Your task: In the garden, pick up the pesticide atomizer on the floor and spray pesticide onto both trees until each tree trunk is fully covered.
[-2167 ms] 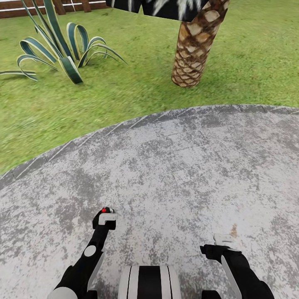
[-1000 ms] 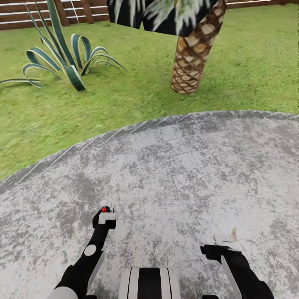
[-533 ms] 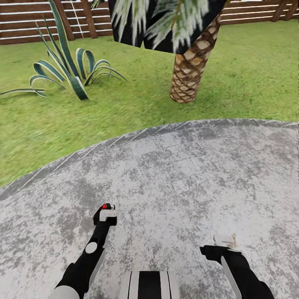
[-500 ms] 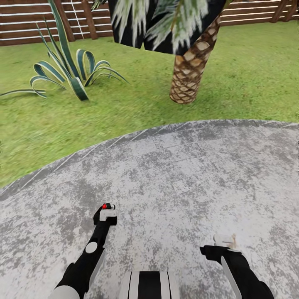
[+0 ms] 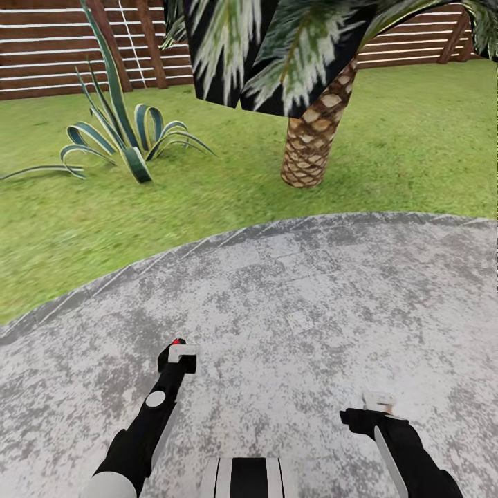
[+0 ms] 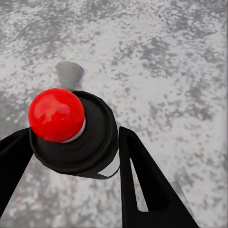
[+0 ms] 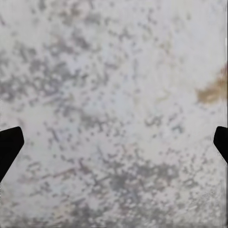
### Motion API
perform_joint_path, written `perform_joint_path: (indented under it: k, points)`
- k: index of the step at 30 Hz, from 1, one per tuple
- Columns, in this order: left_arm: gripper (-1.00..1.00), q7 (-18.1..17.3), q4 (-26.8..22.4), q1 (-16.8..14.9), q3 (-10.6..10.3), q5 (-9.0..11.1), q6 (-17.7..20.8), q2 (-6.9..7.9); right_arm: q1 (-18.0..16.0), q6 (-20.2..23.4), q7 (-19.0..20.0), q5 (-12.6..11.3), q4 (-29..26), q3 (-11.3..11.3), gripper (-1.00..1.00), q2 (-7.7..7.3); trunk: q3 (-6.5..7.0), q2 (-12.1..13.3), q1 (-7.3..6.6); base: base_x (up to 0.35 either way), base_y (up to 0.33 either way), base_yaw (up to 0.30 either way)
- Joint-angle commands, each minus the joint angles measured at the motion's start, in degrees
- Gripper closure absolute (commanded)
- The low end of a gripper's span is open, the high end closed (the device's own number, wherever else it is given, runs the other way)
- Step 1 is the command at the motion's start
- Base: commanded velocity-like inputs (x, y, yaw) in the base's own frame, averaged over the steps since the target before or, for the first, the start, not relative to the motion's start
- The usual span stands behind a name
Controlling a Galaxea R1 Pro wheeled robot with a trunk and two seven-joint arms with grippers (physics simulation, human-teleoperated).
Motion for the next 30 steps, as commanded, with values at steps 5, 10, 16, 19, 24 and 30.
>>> perform_joint_path:
  k: [5, 10, 16, 19, 24, 30]
  points:
    - [1.0, -0.1, 0.0, 0.0, 0.0, 0.1, 0.2, -0.05, 0.0, -0.1, -0.2, -0.2, 0.1, -0.2, -1.0, -0.03, 1.12, 0.1, -0.13, 0.0, 0.0, 0.0]
    - [1.0, -0.8, 0.0, 0.1, -0.1, 0.1, 0.3, -0.97, 0.0, -0.1, -0.2, 0.0, 0.2, -0.2, -1.0, -0.03, 2.22, 0.1, -0.26, 0.0, 0.0, 0.0]
    - [1.0, -1.1, -2.0, 0.1, -2.0, 0.2, 2.9, -2.69, 0.0, -0.1, 0.2, -0.1, 0.2, -0.2, -1.0, -0.03, 3.55, 0.2, -0.41, 0.0, 0.0, 0.0]
    - [1.0, -1.1, -2.2, 0.1, -2.0, 0.2, 5.5, -2.73, 0.0, -0.1, 0.1, 0.0, 0.1, -0.2, -1.0, -0.03, 4.22, 0.3, -0.49, 0.0, 0.0, 0.0]
    - [1.0, -1.1, -2.2, 0.1, -2.0, 0.1, 7.9, -2.67, 0.0, -0.1, 0.1, 0.1, 0.1, -0.2, -1.0, -0.03, 5.32, 0.3, -0.62, 0.0, 0.0, 0.0]
    - [1.0, -1.1, -2.2, 0.1, -2.0, 0.1, 8.2, -2.62, 0.0, -0.1, 0.1, 0.0, 0.1, -0.7, -1.0, -0.06, 6.65, 0.4, -0.77, 0.0, 0.0, 0.0]
